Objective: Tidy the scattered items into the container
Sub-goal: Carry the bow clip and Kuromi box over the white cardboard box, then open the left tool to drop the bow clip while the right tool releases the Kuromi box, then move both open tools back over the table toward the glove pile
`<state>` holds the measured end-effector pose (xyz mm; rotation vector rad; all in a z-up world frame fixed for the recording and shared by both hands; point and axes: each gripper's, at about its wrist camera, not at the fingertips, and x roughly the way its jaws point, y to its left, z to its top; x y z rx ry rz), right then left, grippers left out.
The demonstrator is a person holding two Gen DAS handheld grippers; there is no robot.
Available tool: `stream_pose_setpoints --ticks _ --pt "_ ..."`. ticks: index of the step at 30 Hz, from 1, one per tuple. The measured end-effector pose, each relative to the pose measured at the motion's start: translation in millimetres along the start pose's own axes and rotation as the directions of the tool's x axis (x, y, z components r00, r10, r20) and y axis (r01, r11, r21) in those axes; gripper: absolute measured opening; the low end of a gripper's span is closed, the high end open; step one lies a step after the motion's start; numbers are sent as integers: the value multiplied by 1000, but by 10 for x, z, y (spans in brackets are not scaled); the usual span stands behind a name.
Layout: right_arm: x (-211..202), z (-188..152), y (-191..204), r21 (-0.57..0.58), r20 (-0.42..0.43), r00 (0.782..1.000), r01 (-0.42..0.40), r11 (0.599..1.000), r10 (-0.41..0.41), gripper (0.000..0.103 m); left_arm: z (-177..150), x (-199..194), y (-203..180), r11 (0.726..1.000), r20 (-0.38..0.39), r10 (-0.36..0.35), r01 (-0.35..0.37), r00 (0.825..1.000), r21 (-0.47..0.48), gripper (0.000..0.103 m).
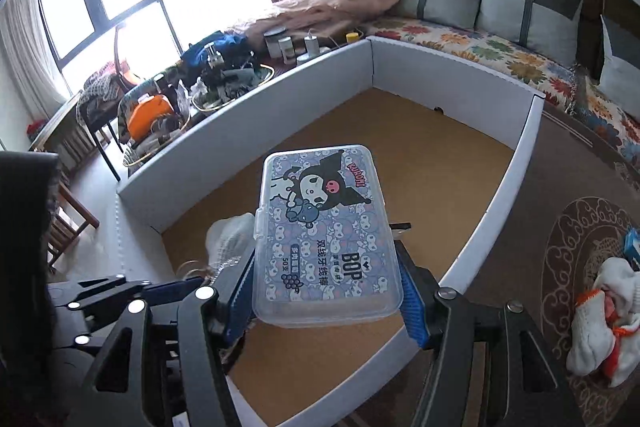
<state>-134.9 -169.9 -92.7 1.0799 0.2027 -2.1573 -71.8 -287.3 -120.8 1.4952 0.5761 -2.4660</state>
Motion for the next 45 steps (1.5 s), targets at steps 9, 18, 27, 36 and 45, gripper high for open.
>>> stream_pose_setpoints --ticks 9,18,27,36,45 --pt "174 55 -202 55 -112 993 -17 998 24 64 87 32 7 1000 -41 -5 4 999 -19 49" --pt "-140 182 -370 140 -12 999 -43 989 45 64 145 -11 59 995 -85 -66 59 994 -84 53" --pt "-768 120 -482 229 189 981 -86 970 43 64 124 -173 20 991 -42 -98 94 994 -92 53" --pt "-1021 -410 -820 341 168 984 -6 940 -55 64 -83 -265 -206 993 -12 -106 106 994 -50 53" --pt "-1479 -1258 -1181 428 186 959 116 896 -213 64 -360 -537 -814 985 35 -150 146 988 97 53"
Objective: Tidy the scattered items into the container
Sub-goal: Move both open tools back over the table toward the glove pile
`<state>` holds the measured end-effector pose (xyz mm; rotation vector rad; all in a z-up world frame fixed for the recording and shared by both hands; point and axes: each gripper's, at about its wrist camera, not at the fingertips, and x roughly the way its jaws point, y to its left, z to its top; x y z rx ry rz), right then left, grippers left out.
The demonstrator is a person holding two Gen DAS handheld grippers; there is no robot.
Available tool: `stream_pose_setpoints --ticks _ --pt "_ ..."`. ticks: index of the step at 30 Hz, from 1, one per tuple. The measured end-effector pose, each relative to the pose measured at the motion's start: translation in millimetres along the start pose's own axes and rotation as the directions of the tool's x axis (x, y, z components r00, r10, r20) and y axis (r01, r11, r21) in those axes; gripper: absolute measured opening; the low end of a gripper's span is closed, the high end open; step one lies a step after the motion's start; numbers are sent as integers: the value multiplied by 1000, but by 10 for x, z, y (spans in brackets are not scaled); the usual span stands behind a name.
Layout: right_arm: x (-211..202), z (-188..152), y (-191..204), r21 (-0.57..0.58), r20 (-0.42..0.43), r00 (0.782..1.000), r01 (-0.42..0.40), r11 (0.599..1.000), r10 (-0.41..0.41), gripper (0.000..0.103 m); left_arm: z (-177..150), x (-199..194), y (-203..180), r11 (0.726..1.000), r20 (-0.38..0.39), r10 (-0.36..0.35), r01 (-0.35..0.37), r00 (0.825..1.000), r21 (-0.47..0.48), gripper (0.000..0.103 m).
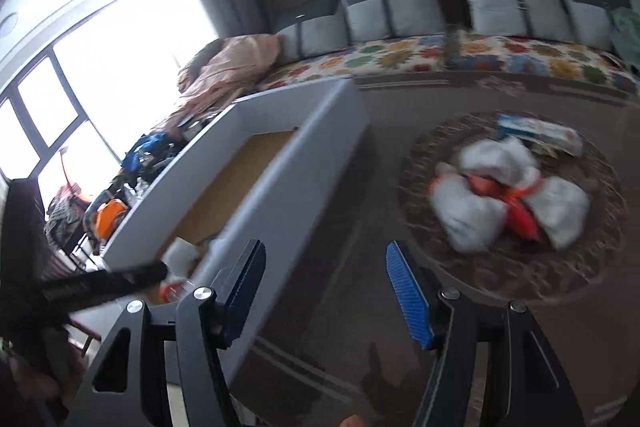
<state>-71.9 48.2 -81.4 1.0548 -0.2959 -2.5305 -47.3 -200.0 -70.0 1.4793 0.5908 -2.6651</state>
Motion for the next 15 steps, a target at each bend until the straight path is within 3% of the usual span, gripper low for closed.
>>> stream_pose_setpoints --ticks 9,15 --pt "-393 -282 -645 90 23 996 87 992 -90 64 -353 49 -732 991 -33 -57 60 998 118 53" --pt "-686 -443 -902 193 104 993 35 981 -56 64 -675 98 -1113 977 -59 -119 128 991 169 53"
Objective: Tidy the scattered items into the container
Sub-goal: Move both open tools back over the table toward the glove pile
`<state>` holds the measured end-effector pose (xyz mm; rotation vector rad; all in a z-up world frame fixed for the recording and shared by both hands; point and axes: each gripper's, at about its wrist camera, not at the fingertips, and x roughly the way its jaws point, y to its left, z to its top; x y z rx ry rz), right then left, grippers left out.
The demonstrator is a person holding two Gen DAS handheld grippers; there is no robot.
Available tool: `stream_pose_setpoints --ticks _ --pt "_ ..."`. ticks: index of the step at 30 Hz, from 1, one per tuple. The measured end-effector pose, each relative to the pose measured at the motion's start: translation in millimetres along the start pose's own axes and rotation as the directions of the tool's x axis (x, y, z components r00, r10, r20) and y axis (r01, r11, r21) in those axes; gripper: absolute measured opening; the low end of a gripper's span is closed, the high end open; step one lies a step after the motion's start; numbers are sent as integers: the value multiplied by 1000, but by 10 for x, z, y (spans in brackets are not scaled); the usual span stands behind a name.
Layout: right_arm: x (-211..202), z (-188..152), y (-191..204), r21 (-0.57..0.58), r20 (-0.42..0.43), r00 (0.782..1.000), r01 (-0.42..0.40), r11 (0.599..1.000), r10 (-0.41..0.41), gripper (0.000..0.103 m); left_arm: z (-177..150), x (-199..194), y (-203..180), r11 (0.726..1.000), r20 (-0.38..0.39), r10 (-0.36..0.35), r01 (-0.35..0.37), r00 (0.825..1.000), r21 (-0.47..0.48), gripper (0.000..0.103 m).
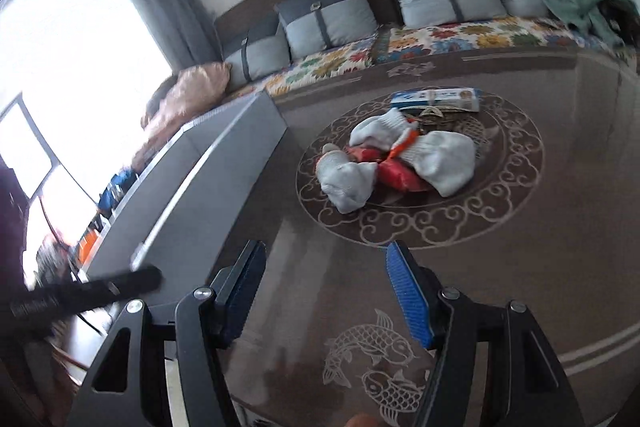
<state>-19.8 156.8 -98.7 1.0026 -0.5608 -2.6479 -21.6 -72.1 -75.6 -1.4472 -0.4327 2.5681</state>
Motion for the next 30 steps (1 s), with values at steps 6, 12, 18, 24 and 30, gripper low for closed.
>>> stream_pose_setpoints --ticks 6,12,18,24,30 --pt "-269 -91 -156 17 99 994 48 999 -50 64 -183 66 -269 998 23 0 -2 1000 55 55" --pt "-453 -186 -318 35 172 979 102 994 -106 64 -323 105 -485 993 47 17 -22 999 120 55" --pt "-472 -312 -444 30 198 965 170 985 -173 64 -393 49 -579 983 136 42 -65 990 169 55" --pt "-454 -393 -487 27 194 965 175 984 -176 64 -392 -35 -586 979 224 61 -102 973 176 55" --pt "-447 -453 -540 47 196 963 177 983 -183 64 -439 44 -613 974 211 75 -117 975 193 56"
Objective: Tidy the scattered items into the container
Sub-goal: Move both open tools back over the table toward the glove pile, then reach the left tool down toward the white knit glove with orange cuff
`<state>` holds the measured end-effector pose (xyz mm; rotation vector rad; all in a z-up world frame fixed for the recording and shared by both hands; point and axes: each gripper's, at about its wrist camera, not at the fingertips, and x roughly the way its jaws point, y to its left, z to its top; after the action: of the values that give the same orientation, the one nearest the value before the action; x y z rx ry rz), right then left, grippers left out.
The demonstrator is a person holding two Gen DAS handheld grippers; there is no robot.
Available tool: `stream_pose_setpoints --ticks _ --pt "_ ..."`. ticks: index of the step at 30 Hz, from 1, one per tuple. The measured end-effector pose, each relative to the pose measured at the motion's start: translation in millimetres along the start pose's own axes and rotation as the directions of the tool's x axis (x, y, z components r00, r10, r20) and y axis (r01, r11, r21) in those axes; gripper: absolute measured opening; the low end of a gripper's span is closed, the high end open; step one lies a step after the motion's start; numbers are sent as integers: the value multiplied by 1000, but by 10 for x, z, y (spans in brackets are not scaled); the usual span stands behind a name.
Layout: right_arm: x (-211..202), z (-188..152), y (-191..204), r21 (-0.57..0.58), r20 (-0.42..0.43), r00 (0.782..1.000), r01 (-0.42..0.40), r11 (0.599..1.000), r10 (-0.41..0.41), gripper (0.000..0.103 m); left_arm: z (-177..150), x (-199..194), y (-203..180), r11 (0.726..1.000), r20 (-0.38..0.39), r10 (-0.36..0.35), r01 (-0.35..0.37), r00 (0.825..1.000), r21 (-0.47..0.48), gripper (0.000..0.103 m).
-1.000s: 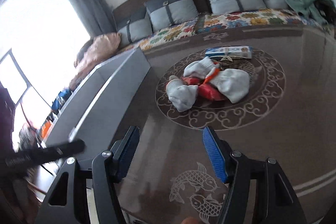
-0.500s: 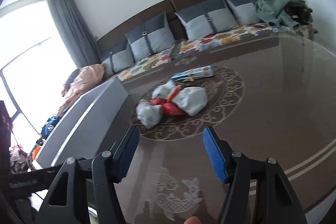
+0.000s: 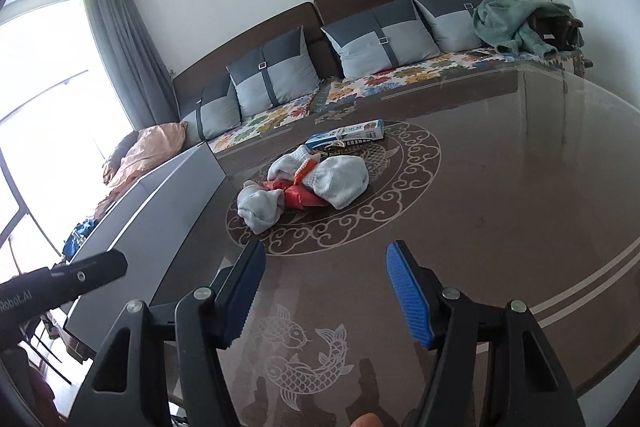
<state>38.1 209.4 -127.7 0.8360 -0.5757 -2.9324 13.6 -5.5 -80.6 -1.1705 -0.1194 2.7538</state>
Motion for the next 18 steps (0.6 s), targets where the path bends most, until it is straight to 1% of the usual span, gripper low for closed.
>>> stream_pose_setpoints --ticks 4,8,14,18 --pt "0 -5 -47 11 -3 1000 15 1000 -15 64 -41 32 -55 1000 -20 -4 4 1000 19 56" --pt "-6 -18 -47 -1 3 1000 26 1000 -26 64 -56 29 -85 1000 -21 -12 12 1000 27 56" --pt "9 -49 -30 -8 -9 1000 8 1000 -9 64 -80 61 -119 999 -35 -23 24 999 28 56" --pt "2 -55 -40 -12 -3 1000 11 1000 -11 64 -85 87 -128 999 -45 -28 29 999 30 56"
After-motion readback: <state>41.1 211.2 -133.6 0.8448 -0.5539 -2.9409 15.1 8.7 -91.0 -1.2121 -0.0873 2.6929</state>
